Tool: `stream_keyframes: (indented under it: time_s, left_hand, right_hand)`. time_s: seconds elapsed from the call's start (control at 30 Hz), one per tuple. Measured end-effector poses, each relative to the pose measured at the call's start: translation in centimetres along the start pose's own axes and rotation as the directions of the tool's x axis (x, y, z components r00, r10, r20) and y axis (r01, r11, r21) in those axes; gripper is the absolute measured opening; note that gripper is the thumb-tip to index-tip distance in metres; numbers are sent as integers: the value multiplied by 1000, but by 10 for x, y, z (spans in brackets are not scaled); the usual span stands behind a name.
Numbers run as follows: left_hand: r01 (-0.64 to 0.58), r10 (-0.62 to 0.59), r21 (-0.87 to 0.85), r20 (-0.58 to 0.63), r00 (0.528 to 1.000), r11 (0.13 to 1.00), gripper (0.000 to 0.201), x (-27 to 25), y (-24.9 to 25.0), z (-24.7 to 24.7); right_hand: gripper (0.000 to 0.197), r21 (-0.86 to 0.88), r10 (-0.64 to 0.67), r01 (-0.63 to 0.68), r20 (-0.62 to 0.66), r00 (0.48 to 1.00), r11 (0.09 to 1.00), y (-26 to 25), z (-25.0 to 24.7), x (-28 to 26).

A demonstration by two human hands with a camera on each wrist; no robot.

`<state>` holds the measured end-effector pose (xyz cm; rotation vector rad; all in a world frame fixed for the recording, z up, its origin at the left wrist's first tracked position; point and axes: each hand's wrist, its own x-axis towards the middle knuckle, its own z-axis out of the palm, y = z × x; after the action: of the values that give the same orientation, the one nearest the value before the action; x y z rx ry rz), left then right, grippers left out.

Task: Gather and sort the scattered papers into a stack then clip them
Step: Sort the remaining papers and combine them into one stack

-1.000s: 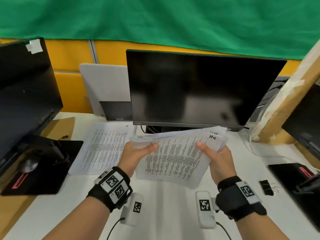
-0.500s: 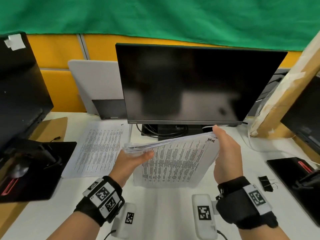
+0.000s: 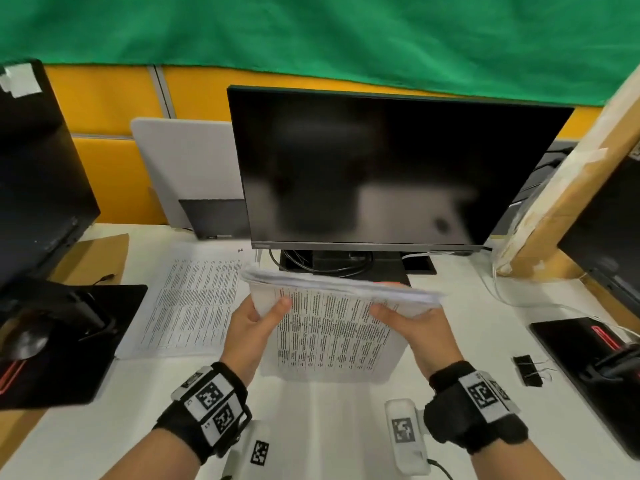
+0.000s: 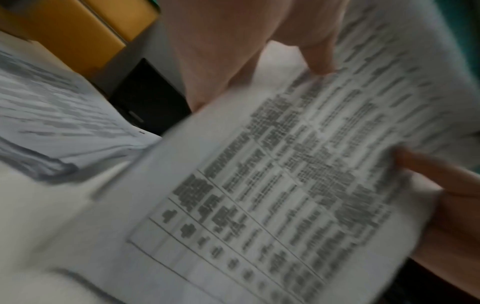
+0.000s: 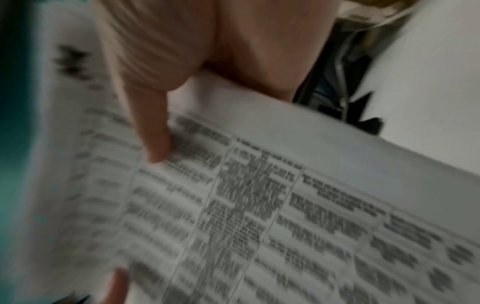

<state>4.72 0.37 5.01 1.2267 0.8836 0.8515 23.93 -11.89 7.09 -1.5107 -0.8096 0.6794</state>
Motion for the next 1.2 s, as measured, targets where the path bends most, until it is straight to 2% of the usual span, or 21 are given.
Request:
stream_keyframes:
  time_s: [0.1, 0.2, 0.3, 0.47, 0.53, 0.63, 0.7, 0.77, 0.9, 0.97, 1.07, 1.1, 1.2]
  left_hand:
    - [-106, 105, -26, -42, 994, 994, 32, -11, 7, 17]
    - [-144, 141, -49, -62, 988, 988, 30, -17, 9, 29]
    - [-128, 123, -65, -74, 990, 990, 23, -20, 10, 30]
    - [-278, 261, -65, -197, 945, 958, 56, -21, 37, 44]
    - [-326, 304, -31, -292, 907, 945, 50, -17, 50, 53]
    - [-348, 327, 16, -388, 862, 937, 23, -8, 65, 60]
    - [-337, 306, -2, -413, 858, 941, 6, -4, 67, 60]
    - [-331, 286, -34, -428, 857, 943, 10, -2, 66, 59]
    - [-348, 318, -10, -382, 867, 937, 8, -5, 64, 60]
    - [-346, 339, 46, -359, 870, 937, 12, -4, 63, 61]
    - [-359, 349, 31, -319, 881, 933, 17, -6, 66, 56]
    - [-364, 356, 26, -281, 891, 931, 23, -7, 64, 52]
    - [-340, 344, 70, -69, 936, 938, 44, -11, 46, 29]
  right_hand:
    - [46, -16, -82, 82, -39, 996, 997, -9, 5, -3]
    - [23, 41, -107, 111, -97, 989, 993, -11, 6, -7]
    - [22, 82, -84, 94, -122, 989, 992, -8, 0, -6]
    - [19, 73, -91, 99, -105, 990, 992, -11, -4, -6]
    - [19, 73, -95, 103, -105, 990, 992, -10, -5, -8]
    - [19, 59, -114, 121, -100, 988, 991, -8, -6, -9]
    - [23, 61, -121, 127, -94, 988, 990, -8, -8, -9]
    - [28, 74, -122, 129, -88, 989, 989, -8, -10, -9]
    - [26, 72, -125, 130, -72, 990, 989, -10, -11, -9]
    - [23, 76, -106, 111, -66, 992, 991, -11, -9, -8]
    - [17, 101, -62, 71, -86, 994, 992, -11, -10, -7]
    - [16, 111, -51, 61, -95, 994, 992, -11, -12, -6]
    - [19, 119, -33, 43, -87, 996, 992, -12, -17, -4]
